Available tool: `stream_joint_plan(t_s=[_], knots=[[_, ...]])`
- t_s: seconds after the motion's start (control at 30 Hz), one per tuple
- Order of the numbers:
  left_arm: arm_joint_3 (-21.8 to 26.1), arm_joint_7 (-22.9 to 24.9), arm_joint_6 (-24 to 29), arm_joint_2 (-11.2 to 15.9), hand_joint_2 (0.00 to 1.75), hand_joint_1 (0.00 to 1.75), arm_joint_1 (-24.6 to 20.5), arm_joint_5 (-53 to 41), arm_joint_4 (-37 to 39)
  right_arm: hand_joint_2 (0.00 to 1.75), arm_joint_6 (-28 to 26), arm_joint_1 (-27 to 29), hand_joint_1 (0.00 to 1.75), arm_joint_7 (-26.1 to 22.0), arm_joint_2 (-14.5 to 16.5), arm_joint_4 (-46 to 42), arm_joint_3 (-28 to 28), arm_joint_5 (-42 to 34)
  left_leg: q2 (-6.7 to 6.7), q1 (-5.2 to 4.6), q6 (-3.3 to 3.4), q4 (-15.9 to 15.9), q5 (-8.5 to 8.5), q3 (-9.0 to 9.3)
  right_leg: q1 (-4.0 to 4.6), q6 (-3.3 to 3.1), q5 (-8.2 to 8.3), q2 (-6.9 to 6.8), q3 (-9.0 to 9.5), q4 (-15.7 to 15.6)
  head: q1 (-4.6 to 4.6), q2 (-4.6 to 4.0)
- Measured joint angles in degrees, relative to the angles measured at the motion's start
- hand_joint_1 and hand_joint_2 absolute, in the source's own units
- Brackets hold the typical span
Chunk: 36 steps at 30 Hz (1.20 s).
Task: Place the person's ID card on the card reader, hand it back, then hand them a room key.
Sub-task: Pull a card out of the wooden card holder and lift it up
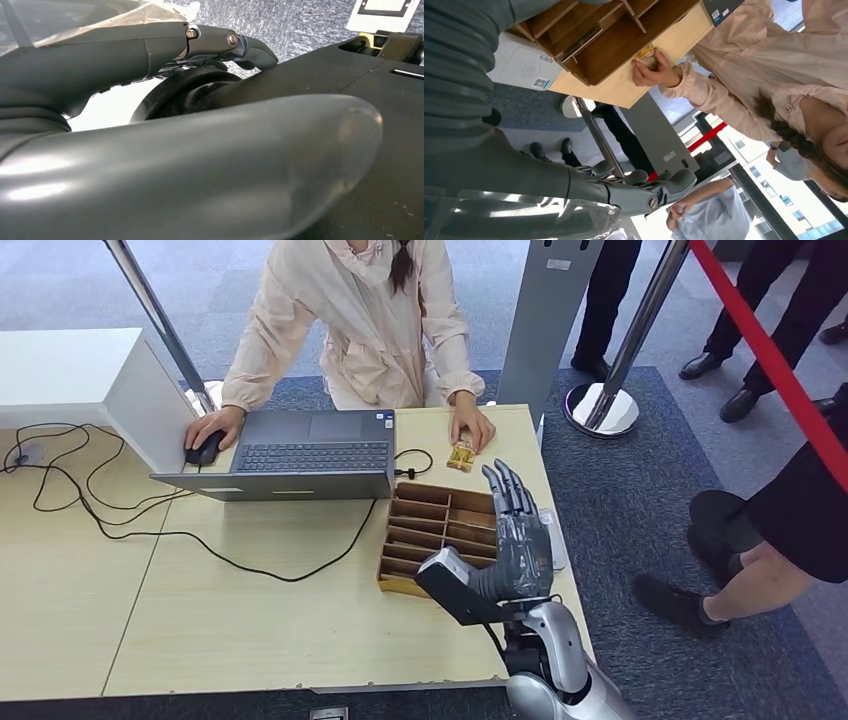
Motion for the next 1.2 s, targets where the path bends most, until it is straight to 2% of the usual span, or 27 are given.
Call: stream_joint_plan(t_s=[0.47,1.07,1.2], knots=[[0.00,2.85,1.21,0.07,0.00,0.00,0.00,0.04,0.17,1.75,1.40,0.17,0.00,1.23,-1.77,-4.71,0.35,1.08,0.01,-0.01,0.00,0.00,0.00,0.01,-0.01,0.00,0.00,0.00,0.00,0.00,0.01,0.00],[0.01,3.43,1.38,0.08,0.00,0.00,0.00,0.04,0.19,1.75,5.78,0.51,0.00,0.25,-4.72,-14.34,-0.23,-10.25,0.01,-0.01,0.00,0.00,0.00,0.01,0.00,0.00,0.00,0.00,0.00,0.00,0.00,0.00],[0.04,3.43,1.39,0.09,0.00,0.00,0.00,0.04,0.20,1.75,6.58,0.99,0.09,-0.25,-5.14,-15.37,-0.15,-13.04,0.01,-0.01,0.00,0.00,0.00,0.01,0.00,0.00,0.00,0.00,0.00,0.00,0.01,0.00]])
